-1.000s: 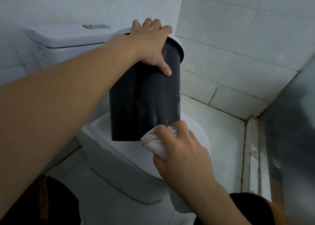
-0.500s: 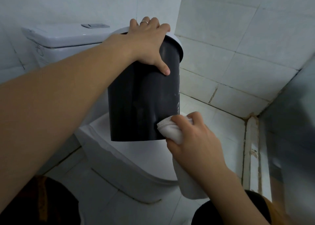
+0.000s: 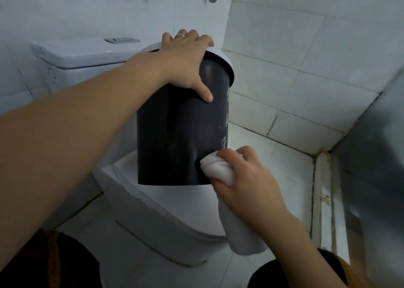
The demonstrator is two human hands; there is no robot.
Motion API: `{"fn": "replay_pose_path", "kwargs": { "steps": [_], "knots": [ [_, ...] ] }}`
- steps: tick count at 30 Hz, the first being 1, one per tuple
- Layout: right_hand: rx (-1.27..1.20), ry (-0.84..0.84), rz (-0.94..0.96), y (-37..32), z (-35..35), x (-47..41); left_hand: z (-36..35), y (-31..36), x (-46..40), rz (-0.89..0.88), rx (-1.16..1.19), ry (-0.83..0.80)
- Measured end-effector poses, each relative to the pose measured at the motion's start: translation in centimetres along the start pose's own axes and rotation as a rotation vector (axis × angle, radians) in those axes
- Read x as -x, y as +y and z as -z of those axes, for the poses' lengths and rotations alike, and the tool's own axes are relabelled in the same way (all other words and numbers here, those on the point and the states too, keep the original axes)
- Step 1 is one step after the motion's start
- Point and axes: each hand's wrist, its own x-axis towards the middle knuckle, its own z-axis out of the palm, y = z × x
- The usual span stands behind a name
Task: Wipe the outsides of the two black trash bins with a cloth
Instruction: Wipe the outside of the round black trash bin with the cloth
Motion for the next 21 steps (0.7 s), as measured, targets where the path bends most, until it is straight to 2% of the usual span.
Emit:
{"fn": "replay_pose_path", "kwargs": {
  "steps": [3,8,13,16,21],
  "knots": [
    [-0.088,-0.065,-0.007,0.6,0.2,0.5,0.1,-0.4,0.2,0.047,0.102,0.024],
    [-0.140,0.093,-0.072,2.0,0.8,-0.4,0.1,-1.1,0.8,0.123,0.326,0.107],
    [-0.136,0.100,-0.102,2.5,0.7,-0.9,0.7,-1.3,1.7,0.166,0.483,0.108],
    [-0.127,0.103,-0.103,2.6,0.6,-0.9,0.7,-1.8,1.6,0.172,0.497,0.071],
    [-0.101,0.105,-0.105,2.3,0.6,-1.2,1.4,-2.0,0.4,0.131,0.391,-0.007]
  ]
}}
